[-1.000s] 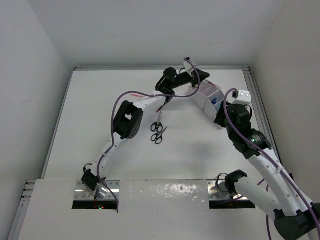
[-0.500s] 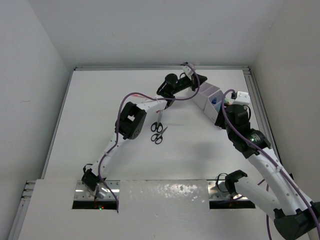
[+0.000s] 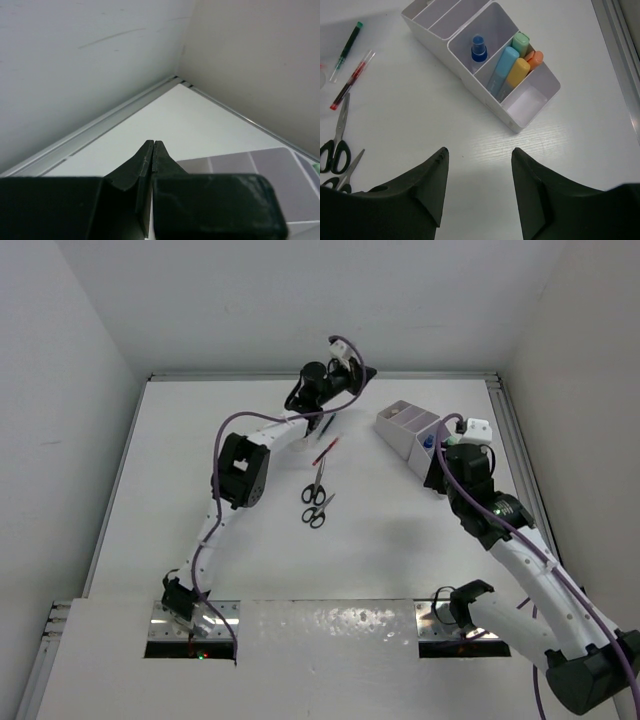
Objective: Sort the stationery into containers
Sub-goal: Pick up the pen from the center of the board.
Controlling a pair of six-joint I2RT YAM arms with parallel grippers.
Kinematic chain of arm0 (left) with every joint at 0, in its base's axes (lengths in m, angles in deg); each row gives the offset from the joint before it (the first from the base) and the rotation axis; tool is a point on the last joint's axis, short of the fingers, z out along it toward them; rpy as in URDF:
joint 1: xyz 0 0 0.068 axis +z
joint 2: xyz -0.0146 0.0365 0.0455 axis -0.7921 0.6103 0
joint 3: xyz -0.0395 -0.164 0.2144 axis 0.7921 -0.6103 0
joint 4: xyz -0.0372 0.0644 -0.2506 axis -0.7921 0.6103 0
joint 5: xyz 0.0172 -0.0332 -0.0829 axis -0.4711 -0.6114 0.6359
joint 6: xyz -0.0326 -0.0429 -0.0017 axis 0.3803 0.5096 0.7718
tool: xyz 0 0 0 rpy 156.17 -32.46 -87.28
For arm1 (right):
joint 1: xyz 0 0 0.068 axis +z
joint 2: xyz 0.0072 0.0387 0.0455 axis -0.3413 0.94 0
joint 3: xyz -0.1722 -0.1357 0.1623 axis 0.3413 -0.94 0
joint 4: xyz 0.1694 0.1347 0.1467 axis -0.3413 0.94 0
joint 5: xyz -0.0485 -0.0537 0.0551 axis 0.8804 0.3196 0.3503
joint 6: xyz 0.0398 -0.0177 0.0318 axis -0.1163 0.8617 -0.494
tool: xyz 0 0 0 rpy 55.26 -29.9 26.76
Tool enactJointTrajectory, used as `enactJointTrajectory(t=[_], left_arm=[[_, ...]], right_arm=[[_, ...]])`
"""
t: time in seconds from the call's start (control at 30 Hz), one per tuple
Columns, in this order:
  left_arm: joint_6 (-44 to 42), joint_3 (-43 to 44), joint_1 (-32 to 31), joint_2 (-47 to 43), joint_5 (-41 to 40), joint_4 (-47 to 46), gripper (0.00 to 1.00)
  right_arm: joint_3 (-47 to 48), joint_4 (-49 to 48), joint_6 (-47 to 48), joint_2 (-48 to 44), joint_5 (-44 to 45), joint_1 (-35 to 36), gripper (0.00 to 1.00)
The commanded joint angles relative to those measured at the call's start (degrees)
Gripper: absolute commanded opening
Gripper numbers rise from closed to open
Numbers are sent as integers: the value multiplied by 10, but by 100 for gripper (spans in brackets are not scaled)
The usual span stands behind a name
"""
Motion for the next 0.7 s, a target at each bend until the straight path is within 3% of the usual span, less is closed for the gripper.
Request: enactJointTrajectory(t=[0.0, 0.13, 0.3, 0.4, 0.67], left_arm=[[-10, 10, 14, -58, -15, 38, 1], [-70, 37, 22, -72, -43, 162, 34], [-224, 24, 22, -95, -122, 365, 45], [-252, 7, 23, -98, -145, 438, 55], [-277, -24, 24, -85, -184, 503, 61]], right_arm=[[29, -33, -8, 10, -8, -4, 53], [41, -28, -8, 18, -12, -3, 53], [30, -38, -18, 16, -15, -3, 53], [19, -50, -26, 16, -27, -3, 53], [29, -43, -24, 26, -34, -3, 53]])
